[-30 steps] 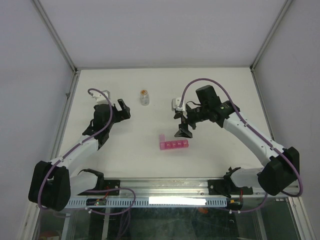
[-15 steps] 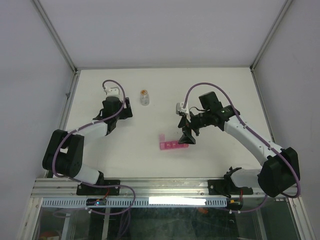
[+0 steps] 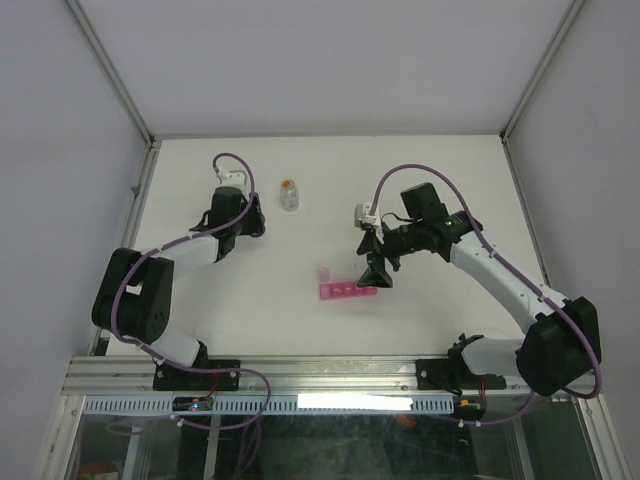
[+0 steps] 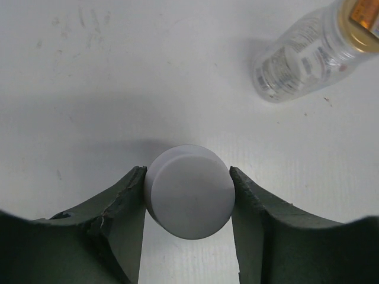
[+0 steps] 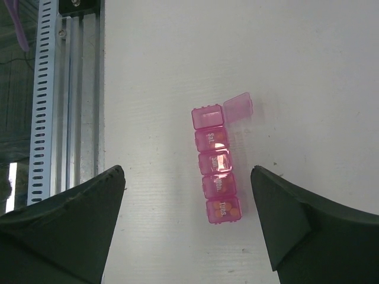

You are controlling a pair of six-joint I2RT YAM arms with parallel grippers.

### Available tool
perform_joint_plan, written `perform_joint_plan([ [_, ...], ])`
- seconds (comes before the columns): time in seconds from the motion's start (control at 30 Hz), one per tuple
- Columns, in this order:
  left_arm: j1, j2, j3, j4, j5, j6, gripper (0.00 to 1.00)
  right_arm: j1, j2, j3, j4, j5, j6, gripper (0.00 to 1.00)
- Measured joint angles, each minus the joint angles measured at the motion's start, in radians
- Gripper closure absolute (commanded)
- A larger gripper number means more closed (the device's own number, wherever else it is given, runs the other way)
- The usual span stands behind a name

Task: Sort the pills into containers

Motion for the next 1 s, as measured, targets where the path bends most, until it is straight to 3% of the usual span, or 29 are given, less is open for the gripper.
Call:
perform_joint_plan([
  [0.2,-0.032,-0.112,-0.026,-0.031,0.206,-0.001,0.83,-0.012,-0.029,-0.029,0.016,-0.029,0.000,0.09],
  [0.33,-0.153,-0.256,-0.080,0.032,0.372,-0.032,0.83,-0.025,-0.072,-0.075,0.098,-0.059,0.044,0.08],
  [0.47,-0.294,-0.328,-0.121,0.179,0.508,-0.128,0.84,-0.037,-0.158,-0.171,0.285,-0.069,0.161,0.05],
  [0.63,-0.424,-0.323,-0.122,0.268,0.512,-0.228,0.84,-0.043,-0.249,-0.272,0.520,-0.052,0.309,0.04],
  [0.83,-0.539,-0.308,-0.105,0.317,0.441,-0.297,0.84,-0.045,-0.261,-0.315,0.688,0.000,0.403,0.06],
  [1.0,-0.580,-0.286,-0.079,0.337,0.398,-0.340,0.84,-0.045,-0.260,-0.342,0.748,0.002,0.441,0.16],
])
